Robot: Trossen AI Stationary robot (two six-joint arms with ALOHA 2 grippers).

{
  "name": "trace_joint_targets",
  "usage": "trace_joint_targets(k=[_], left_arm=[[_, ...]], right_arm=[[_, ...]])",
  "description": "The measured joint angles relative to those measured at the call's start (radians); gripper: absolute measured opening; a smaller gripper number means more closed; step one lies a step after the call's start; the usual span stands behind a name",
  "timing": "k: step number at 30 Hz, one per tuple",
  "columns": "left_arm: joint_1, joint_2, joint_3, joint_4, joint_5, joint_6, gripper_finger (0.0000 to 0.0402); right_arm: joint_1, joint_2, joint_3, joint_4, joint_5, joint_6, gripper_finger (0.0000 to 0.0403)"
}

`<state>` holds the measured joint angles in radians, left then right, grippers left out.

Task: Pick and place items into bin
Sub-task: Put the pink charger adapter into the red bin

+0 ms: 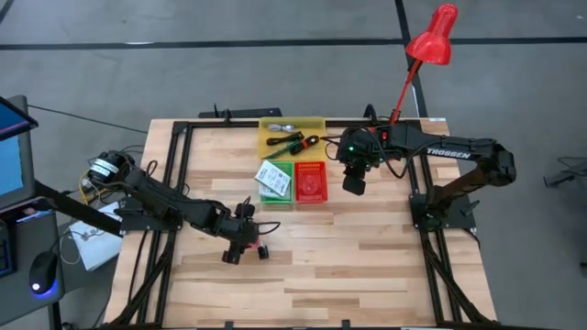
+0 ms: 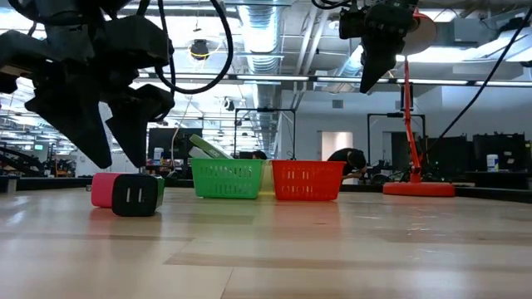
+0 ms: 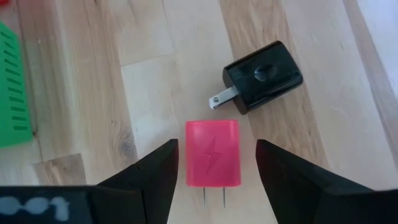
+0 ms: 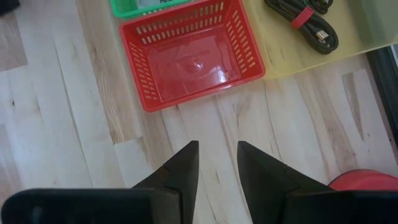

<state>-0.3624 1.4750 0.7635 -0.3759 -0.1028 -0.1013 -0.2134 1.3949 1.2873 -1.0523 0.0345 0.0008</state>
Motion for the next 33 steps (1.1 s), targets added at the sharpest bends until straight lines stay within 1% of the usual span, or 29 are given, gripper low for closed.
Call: trace_joint_targets(k=[7,11,14,16,20,29,33], left_arm=[[-0.004,0.002,0.000,-0.003,-0.011,-0.016,0.0206],[-0.004,0.063,0.000,0.001,-0.009,-0.016,0.0206],[-0.004,0.132,0.000,0.015,0.032,-0.012,0.0206],[0.000,0.154,0.006,0.033,0.047,-0.007,0.0206],[0.007,0.156,0.013,0.031,0.057,0.011,0.0206],[0.008,0.154,0.032,0.039,0.023,0.047,0.0206],[0.009,0.154,0.048,0.028,0.010,0.047,0.0195]], right_arm=[[0.000,0.000,0.000,0.000,0.000,0.000,0.0104],[0.000,0.000,0.000,0.000,0.000,0.000,0.0104],[0.000,0.000,0.000,0.000,0.000,0.000,0.0104],[0.000,0.000,0.000,0.000,0.000,0.000,0.0104],[0.000,0.000,0.000,0.000,0.000,0.000,0.0104],[0.000,0.000,0.000,0.010,0.000,-0.001,0.0104],[0.000,0.000,0.000,0.014,0.000,-0.001,0.0104]])
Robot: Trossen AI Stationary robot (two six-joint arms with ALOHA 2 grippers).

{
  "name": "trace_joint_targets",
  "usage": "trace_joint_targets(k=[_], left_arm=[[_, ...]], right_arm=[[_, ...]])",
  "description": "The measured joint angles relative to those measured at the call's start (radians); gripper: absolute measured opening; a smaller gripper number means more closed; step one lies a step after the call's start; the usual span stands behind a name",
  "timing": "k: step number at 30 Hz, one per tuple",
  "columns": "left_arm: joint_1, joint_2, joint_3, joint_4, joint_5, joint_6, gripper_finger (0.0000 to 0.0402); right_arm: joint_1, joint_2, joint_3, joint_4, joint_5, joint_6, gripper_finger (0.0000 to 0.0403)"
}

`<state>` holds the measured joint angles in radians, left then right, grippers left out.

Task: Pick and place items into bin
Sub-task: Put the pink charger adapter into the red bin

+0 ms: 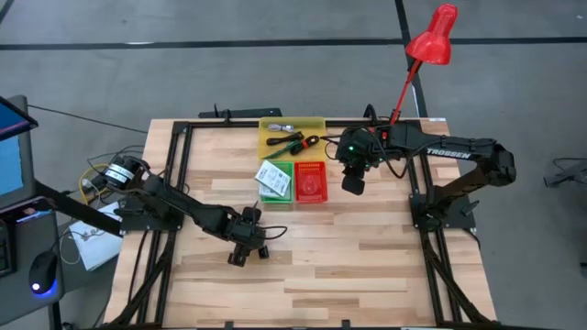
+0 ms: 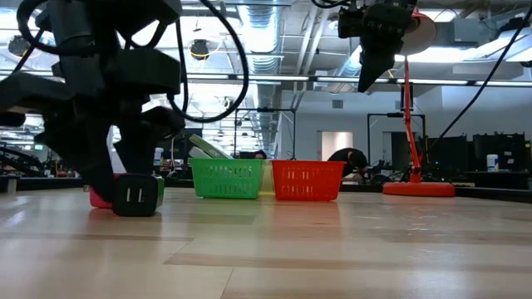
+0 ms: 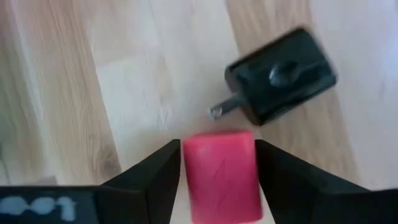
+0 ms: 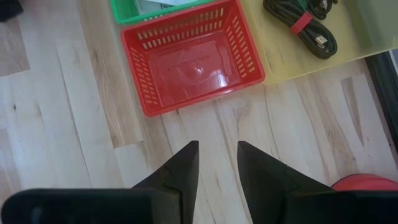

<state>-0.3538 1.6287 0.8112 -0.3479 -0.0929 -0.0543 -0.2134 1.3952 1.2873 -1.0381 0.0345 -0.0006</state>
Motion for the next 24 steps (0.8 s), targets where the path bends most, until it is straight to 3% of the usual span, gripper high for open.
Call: trace_joint_targets(k=[8,12,18,24], left_arm=[[0.000,-0.001,0.070,-0.088,-0.002,0.023,0.0138],[0.000,-0.002,0.094,-0.149,-0.008,0.026,0.0134],[-0.001,-0.002,0.134,-0.247,-0.102,0.062,0.0134],[0.007,-0.002,0.226,-0.292,-0.243,0.202,0.0135]], right_arm=[[0.000,0.000,0.000,0.000,0.000,0.000,0.0104],[0.000,0.000,0.000,0.000,0.000,0.000,0.0104],[0.000,0.000,0.000,0.000,0.000,-0.003,0.0104],[0.000,0.000,0.000,0.000,0.000,-0.007,0.0104]])
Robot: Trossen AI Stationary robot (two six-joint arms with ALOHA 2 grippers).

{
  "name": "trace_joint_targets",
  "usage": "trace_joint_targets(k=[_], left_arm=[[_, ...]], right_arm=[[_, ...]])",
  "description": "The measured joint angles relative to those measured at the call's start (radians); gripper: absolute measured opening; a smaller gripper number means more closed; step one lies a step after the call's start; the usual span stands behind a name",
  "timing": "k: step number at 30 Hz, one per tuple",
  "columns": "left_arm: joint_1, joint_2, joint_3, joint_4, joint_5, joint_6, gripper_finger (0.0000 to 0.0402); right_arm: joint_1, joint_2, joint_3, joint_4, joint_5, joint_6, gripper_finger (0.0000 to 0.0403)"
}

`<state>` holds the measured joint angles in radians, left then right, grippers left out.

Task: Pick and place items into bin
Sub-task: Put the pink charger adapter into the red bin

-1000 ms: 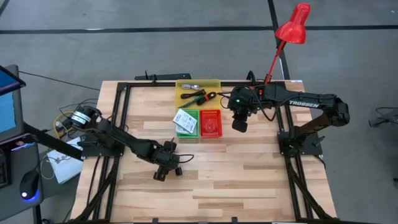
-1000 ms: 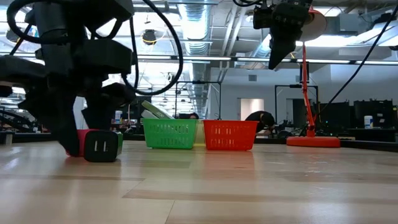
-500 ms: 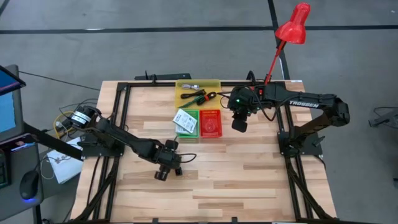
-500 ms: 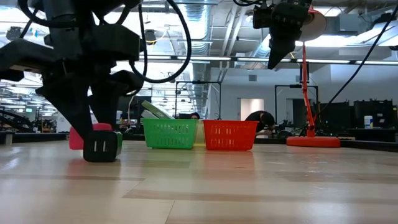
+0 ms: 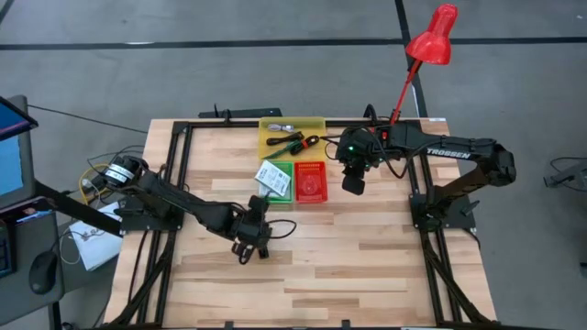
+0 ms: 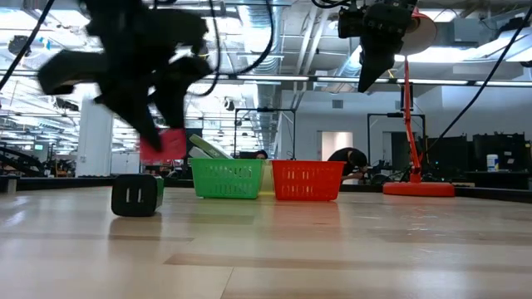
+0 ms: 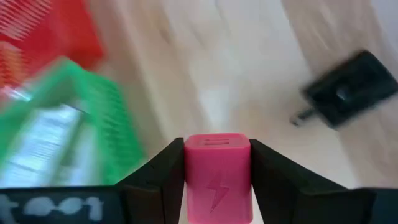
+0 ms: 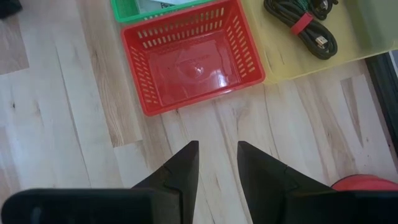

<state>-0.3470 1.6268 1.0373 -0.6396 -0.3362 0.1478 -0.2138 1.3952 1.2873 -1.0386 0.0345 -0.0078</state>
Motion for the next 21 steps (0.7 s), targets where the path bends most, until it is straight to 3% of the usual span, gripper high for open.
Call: trace_joint_targets(k=[5,10,21], left_arm=[[0.041,-0.001,0.098,0.016,-0.097,0.147,0.0135],[0.108,-0.001,0.164,0.096,-0.105,0.300,0.0137],[0.290,0.009,0.180,0.365,0.083,0.567,0.0138]], right_arm=[[-0.004,0.000,0.000,-0.001,0.000,-0.002,0.0104],[-0.005,0.000,0.000,-0.005,0.000,-0.019,0.0104],[-0.039,0.000,0.000,-0.042,0.055,-0.046,0.0104]])
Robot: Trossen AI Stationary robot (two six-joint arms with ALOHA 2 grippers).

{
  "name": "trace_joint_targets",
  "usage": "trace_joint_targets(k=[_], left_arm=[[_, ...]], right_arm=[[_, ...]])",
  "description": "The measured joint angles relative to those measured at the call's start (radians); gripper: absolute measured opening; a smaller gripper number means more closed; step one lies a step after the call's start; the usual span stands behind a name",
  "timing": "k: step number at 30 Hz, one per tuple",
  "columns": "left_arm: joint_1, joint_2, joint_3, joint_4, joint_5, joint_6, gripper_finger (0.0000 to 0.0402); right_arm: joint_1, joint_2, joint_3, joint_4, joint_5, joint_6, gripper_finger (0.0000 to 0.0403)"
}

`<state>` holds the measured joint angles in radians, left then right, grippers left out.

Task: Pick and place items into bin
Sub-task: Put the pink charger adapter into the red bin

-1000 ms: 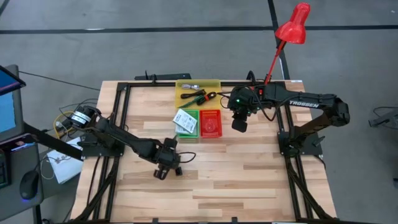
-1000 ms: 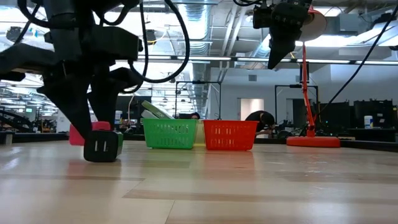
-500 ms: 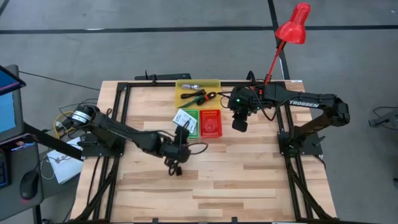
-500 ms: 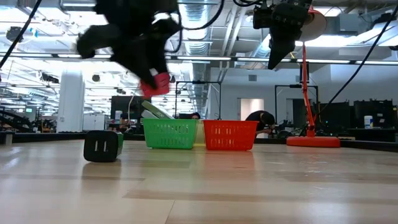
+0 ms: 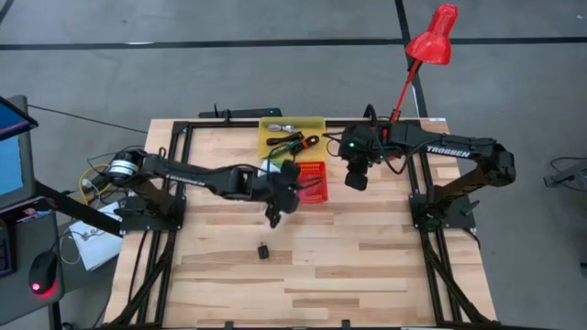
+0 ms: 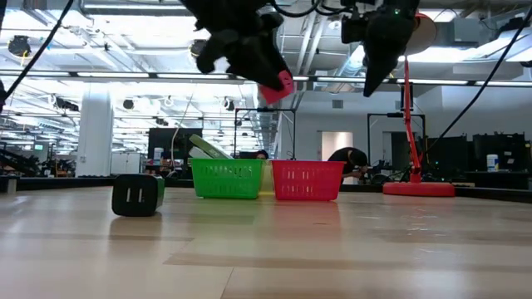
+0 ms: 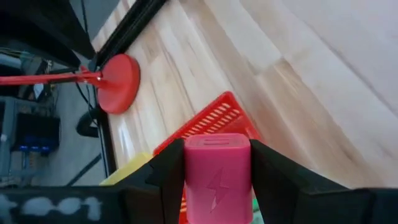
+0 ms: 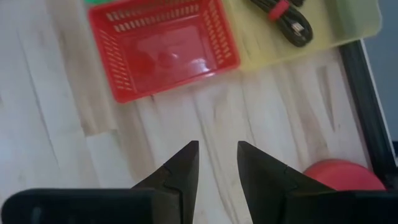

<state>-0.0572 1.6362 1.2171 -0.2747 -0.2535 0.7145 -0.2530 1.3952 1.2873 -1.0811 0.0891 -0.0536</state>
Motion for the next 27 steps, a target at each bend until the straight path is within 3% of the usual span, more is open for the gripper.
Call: trace_joint_targets(k=[5,16,27], left_arm=[[0.073,0.020,0.001,0.085,0.087,0.034,0.0138],[0.153,0.117,0.000,0.179,0.143,0.059,0.0139],[0.155,0.150,0.000,0.199,0.133,0.038,0.0158]], right_arm=[[-0.037,0.000,0.000,-0.008,0.001,0.000,0.0104],[-0.077,0.000,0.000,-0.011,0.002,0.001,0.0104],[-0.075,0.000,0.000,-0.011,0.001,0.001,0.0104]])
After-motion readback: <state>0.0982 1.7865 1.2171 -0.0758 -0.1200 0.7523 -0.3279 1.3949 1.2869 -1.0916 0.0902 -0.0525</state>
